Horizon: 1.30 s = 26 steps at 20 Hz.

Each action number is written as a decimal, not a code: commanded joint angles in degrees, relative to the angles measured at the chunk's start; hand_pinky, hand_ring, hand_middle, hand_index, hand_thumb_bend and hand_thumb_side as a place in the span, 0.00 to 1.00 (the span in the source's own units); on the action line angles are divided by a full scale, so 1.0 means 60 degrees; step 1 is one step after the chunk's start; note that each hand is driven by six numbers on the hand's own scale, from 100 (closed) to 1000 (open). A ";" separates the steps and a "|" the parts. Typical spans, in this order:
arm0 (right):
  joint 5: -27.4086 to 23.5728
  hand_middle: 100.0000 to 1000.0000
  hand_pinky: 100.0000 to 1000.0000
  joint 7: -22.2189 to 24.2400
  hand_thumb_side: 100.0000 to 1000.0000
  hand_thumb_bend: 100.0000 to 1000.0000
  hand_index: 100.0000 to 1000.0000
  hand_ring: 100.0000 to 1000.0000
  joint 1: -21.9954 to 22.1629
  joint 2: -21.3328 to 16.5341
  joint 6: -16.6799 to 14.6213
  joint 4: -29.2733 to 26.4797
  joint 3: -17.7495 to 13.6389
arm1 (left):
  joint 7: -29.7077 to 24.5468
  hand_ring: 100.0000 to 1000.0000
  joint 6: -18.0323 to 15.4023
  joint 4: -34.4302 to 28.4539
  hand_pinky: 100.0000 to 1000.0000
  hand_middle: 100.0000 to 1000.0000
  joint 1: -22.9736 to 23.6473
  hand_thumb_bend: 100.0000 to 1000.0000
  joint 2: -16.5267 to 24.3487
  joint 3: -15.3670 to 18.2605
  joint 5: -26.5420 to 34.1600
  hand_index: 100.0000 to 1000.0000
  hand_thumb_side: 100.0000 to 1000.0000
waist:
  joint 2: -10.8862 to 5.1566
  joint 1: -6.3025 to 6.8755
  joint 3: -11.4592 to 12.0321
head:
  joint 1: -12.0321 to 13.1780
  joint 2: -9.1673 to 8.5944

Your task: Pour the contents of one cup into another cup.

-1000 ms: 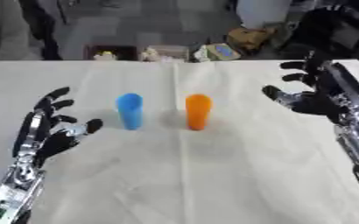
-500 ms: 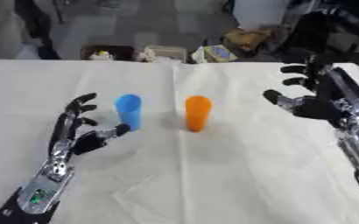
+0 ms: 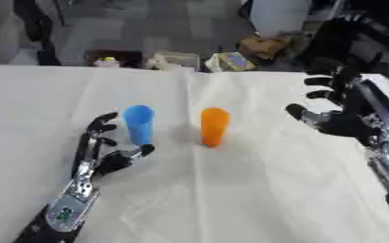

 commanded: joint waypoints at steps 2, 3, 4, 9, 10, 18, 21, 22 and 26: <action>-0.0085 0.77 0.69 0.0049 0.00 0.53 0.90 0.79 -0.0173 -0.0080 -0.0026 -0.0236 -0.0038 | 0.0288 0.77 -0.0025 0.0188 0.53 0.82 -0.0410 0.98 -0.0027 0.0181 -0.0151 0.85 0.32 | -0.0063 -0.0021 -0.0058 | 0.0061 -0.0126; -0.0088 0.77 0.69 0.0054 0.00 0.53 0.90 0.79 -0.0180 -0.0072 -0.0027 -0.0240 -0.0033 | 0.0319 0.77 -0.0024 0.0230 0.53 0.82 -0.0480 0.98 -0.0030 0.0197 -0.0178 0.85 0.32 | -0.0050 -0.0027 -0.0077 | 0.0068 -0.0132; -0.0092 0.77 0.69 0.0060 0.00 0.53 0.90 0.79 -0.0189 -0.0064 -0.0029 -0.0247 -0.0028 | 0.0333 0.77 -0.0019 0.0270 0.53 0.82 -0.0555 0.98 -0.0027 0.0211 -0.0213 0.85 0.32 | -0.0037 -0.0032 -0.0100 | 0.0073 -0.0140; -0.0113 0.77 0.69 0.0088 0.00 0.53 0.90 0.79 -0.0235 -0.0037 -0.0035 -0.0271 -0.0007 | 0.0157 0.76 0.0009 0.0559 0.52 0.79 -0.0844 0.98 -0.0053 0.0241 -0.0364 0.84 0.31 | 0.0021 -0.0049 -0.0191 | 0.0111 -0.0177; -0.0116 0.77 0.69 0.0095 0.00 0.53 0.90 0.79 -0.0249 -0.0028 -0.0036 -0.0276 -0.0001 | 0.0106 0.75 0.0011 0.0633 0.52 0.78 -0.0902 0.98 -0.0069 0.0248 -0.0403 0.84 0.31 | 0.0033 -0.0052 -0.0214 | 0.0126 -0.0188; -0.0142 0.76 0.69 0.0160 0.00 0.53 0.90 0.78 -0.0331 0.0014 -0.0043 -0.0311 0.0042 | -0.0050 0.62 -0.0049 0.1214 0.42 0.66 -0.1337 0.96 -0.0160 0.0400 -0.0692 0.77 0.24 | 0.0122 -0.0035 -0.0414 | 0.0249 -0.0319; -0.0150 0.76 0.69 0.0181 0.00 0.53 0.90 0.78 -0.0352 0.0031 -0.0044 -0.0318 0.0054 | 0.0034 0.54 -0.0126 0.1368 0.34 0.56 -0.1471 0.95 -0.0186 0.0456 -0.0694 0.70 0.21 | 0.0153 -0.0021 -0.0483 | 0.0282 -0.0370; -0.0150 0.76 0.69 0.0186 0.00 0.53 0.90 0.78 -0.0355 0.0035 -0.0043 -0.0317 0.0056 | 0.0051 0.51 -0.0158 0.1421 0.31 0.52 -0.1500 0.94 -0.0202 0.0468 -0.0673 0.67 0.19 | 0.0159 -0.0016 -0.0500 | 0.0290 -0.0382; -0.0151 0.76 0.69 0.0194 0.00 0.53 0.90 0.78 -0.0362 0.0039 -0.0042 -0.0304 0.0055 | 0.0056 0.38 -0.0356 0.1537 0.18 0.35 -0.1517 0.89 -0.0253 0.0507 -0.0334 0.57 0.10 | 0.0165 0.0005 -0.0541 | 0.0284 -0.0401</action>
